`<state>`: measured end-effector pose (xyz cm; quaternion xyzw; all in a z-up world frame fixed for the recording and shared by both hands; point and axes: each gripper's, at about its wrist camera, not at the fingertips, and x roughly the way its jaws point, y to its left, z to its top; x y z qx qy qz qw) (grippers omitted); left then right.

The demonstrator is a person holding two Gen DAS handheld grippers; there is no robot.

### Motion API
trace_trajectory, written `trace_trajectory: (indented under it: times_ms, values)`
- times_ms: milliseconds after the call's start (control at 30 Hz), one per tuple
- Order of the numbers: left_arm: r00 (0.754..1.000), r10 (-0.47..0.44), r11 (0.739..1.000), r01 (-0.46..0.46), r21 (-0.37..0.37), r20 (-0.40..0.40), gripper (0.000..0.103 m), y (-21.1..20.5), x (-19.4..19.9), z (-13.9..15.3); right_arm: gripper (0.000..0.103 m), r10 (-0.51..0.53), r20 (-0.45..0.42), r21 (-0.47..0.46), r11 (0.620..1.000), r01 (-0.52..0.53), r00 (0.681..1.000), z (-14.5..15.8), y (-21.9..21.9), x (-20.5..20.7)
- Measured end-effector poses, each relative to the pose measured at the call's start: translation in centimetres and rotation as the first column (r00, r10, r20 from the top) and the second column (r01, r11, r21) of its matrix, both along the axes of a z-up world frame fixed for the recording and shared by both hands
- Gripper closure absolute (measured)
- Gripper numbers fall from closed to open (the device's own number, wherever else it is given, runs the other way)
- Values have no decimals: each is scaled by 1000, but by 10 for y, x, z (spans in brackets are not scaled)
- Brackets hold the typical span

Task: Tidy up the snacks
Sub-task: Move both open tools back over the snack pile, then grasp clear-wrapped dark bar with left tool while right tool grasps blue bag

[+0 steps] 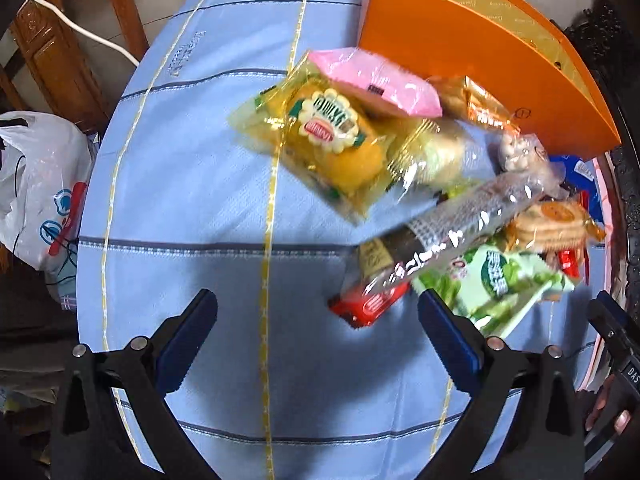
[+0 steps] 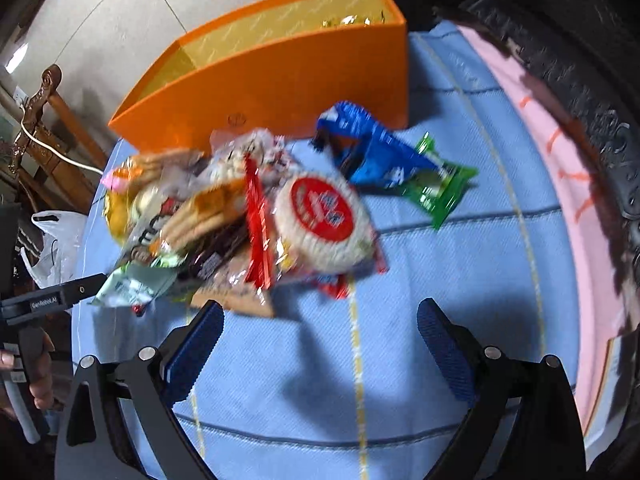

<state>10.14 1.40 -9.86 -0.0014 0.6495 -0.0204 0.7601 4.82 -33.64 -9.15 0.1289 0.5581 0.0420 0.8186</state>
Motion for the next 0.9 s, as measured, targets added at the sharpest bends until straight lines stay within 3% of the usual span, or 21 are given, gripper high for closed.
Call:
trace_trajectory:
  times_ms: [300,467,600,733,767,800,833,900]
  values:
    - [1000,-21,1000,21,19,13,5,7,-18,1,4,39,-39,13,999,-39,998,-2,21,1]
    - [994,-102,994,100,39,45,5,-16,-17,4,4,44,-37,26,999,-43,998,-4,21,3]
    - [978,-194,977,186,103,74,5,-37,-10,3,4,25,-39,20,1000,-25,999,-7,14,5]
    - [965,-244,967,236,93,92,5,-55,1,1,4,7,-52,26,1000,-6,999,-12,7,7]
    - [960,-265,962,256,99,93,7,-61,3,-2,4,3,-56,26,1000,-2,998,-13,6,8]
    - [954,-284,956,275,98,92,19,-67,4,-4,4,1,-60,26,1000,1,998,-15,5,9]
    - [950,-301,952,294,85,85,39,-72,6,-7,4,0,-62,26,1000,2,998,-15,4,9]
    - [946,-315,949,313,35,80,51,-77,8,-14,4,-4,-62,22,1000,5,998,-15,3,11]
